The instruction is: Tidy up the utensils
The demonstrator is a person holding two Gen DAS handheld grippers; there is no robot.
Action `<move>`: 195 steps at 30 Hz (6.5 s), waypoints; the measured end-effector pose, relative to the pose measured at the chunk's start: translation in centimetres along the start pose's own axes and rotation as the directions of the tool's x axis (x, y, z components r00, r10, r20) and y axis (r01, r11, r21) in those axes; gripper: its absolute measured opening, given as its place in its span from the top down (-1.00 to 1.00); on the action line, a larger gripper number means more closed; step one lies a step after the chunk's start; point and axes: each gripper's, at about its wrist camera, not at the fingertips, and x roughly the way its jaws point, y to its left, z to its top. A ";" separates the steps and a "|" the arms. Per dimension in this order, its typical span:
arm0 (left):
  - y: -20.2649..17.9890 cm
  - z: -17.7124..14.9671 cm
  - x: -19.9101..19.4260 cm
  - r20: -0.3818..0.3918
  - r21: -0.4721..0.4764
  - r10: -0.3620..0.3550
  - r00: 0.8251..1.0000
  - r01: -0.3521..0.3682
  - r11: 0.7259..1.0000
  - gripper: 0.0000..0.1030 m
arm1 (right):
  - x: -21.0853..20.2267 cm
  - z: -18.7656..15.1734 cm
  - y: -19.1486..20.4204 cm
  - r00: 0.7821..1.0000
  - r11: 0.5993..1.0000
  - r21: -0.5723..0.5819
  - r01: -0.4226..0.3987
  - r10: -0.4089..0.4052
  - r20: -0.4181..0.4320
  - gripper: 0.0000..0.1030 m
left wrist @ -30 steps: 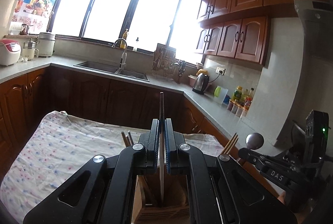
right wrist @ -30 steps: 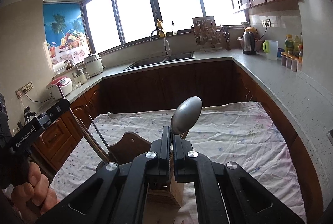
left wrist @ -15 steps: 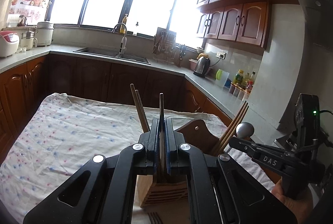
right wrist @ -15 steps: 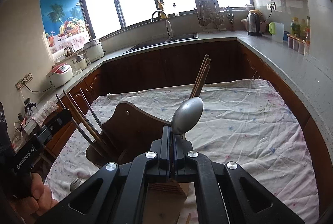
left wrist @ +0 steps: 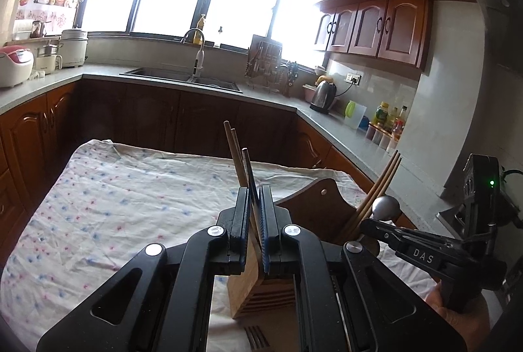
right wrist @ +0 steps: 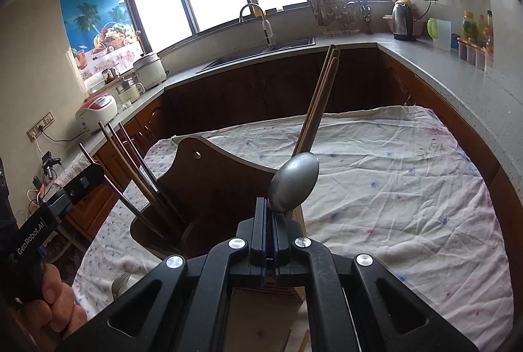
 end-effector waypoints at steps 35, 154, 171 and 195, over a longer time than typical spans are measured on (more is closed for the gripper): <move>0.7 -0.4 -0.5 -0.033 -0.030 -0.010 0.999 0.009 1.000 0.56 | -0.9 0.1 -0.2 1.000 1.000 0.006 0.012 -0.012 0.013 0.52; -1.9 -17.5 -21.8 0.035 0.144 0.237 0.971 -0.240 0.960 -1.00 | -18.8 -22.5 5.6 0.939 0.985 -0.132 0.110 -0.059 0.340 -1.00; -2.5 -17.4 -22.3 0.053 0.163 0.228 0.972 -0.234 0.959 -1.00 | -18.8 -22.5 5.6 0.937 0.985 -0.135 0.110 -0.058 0.343 -1.00; -2.6 -17.1 -22.4 0.052 0.157 0.233 0.971 -0.239 0.958 -1.00 | -18.9 -22.3 5.7 0.937 0.984 -0.137 0.111 -0.057 0.346 -1.00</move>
